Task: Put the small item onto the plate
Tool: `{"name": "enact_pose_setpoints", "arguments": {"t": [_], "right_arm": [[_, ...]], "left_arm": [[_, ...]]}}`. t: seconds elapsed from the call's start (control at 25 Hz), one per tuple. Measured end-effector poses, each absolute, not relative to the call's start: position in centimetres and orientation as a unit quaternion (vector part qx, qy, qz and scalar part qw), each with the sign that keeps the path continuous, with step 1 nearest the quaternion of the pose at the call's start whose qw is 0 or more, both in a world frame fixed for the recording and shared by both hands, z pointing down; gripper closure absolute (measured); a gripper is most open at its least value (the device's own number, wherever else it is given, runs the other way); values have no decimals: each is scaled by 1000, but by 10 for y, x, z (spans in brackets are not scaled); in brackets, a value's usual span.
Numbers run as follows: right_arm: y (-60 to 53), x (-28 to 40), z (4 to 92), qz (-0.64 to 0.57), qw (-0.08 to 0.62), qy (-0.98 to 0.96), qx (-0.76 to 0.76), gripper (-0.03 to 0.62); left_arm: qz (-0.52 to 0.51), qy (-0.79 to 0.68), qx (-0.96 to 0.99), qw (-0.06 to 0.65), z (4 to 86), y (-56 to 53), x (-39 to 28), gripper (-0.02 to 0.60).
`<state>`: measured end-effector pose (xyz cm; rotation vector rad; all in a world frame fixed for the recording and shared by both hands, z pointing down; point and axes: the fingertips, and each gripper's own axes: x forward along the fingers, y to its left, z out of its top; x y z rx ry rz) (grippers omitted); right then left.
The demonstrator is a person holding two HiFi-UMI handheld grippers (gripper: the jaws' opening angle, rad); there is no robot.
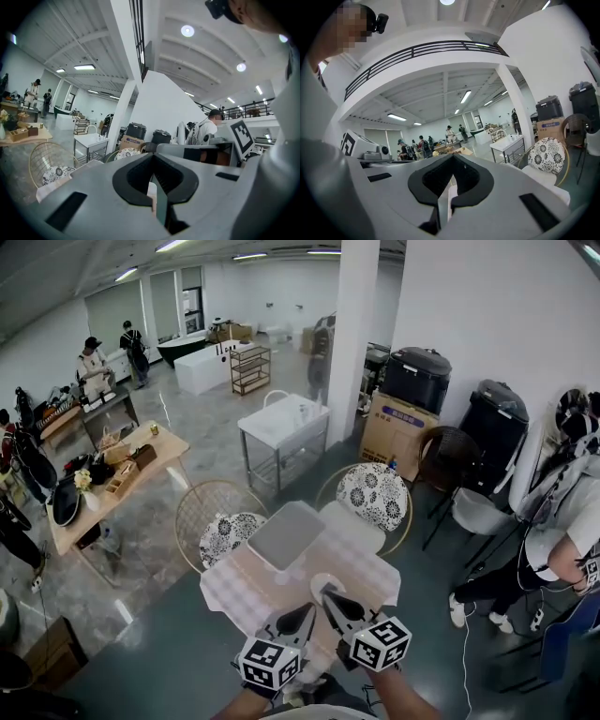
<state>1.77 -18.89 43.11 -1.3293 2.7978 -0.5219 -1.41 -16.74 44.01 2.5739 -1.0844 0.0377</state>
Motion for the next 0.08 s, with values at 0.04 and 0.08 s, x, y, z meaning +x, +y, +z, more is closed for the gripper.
{"name": "enact_pose_setpoints", "arguments": {"t": [0.04, 0.08], "right_arm": [[-186, 18, 432, -167, 0, 890, -424, 582], [-184, 18, 432, -169, 0, 889, -425, 582]], "left_arm": [[14, -382, 907, 174, 441, -165, -14, 577], [15, -382, 907, 175, 441, -162, -14, 577]]}}
